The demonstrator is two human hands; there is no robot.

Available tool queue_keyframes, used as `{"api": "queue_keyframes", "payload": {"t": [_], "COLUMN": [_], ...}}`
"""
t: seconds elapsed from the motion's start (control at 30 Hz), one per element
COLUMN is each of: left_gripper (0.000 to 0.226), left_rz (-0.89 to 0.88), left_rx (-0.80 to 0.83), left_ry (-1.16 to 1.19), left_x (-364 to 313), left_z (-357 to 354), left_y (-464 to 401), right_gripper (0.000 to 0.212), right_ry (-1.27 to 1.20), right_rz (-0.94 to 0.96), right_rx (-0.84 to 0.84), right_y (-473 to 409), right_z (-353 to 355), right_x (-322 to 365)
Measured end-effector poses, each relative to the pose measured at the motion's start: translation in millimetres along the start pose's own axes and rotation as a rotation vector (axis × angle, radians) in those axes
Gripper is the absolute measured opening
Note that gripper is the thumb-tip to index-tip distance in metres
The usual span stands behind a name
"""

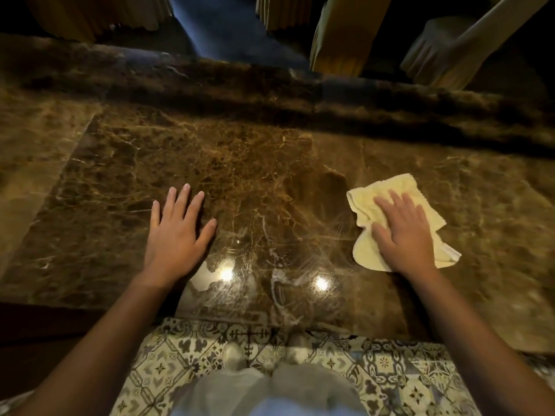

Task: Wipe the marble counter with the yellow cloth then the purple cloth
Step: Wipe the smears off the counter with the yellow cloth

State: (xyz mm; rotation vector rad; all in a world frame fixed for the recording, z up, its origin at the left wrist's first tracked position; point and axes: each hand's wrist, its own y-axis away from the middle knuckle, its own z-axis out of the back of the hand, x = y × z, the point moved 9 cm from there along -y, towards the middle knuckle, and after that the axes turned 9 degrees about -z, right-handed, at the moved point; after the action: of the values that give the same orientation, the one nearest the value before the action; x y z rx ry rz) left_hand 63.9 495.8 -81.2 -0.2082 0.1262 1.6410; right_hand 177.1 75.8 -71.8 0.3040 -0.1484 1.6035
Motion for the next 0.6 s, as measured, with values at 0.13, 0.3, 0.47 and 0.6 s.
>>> {"api": "queue_keyframes", "payload": {"t": [0.13,0.3,0.47,0.6], "left_gripper": [0.069,0.064,0.057,0.063], "left_rz": [0.01,0.0,0.027,0.086], "left_rx": [-0.02,-0.051,-0.109,-0.026], "left_ry": [-0.013,0.009,0.123,-0.067], "left_x": [-1,-1,8,37], "left_z": [2,4,14,15], "left_y": [-2,-1,5,31], "right_gripper": [0.065,0.058,0.06,0.064], "right_ry": [0.067,0.036,0.119,0.191], "right_rz": [-0.003,0.093,0.278,0.244], "right_rx": [0.017,0.082,0.106,0.114], "right_y": [85,172,148,104], "right_z": [-30,-58,-82,-78], "right_x": [29,83,182,181]}}
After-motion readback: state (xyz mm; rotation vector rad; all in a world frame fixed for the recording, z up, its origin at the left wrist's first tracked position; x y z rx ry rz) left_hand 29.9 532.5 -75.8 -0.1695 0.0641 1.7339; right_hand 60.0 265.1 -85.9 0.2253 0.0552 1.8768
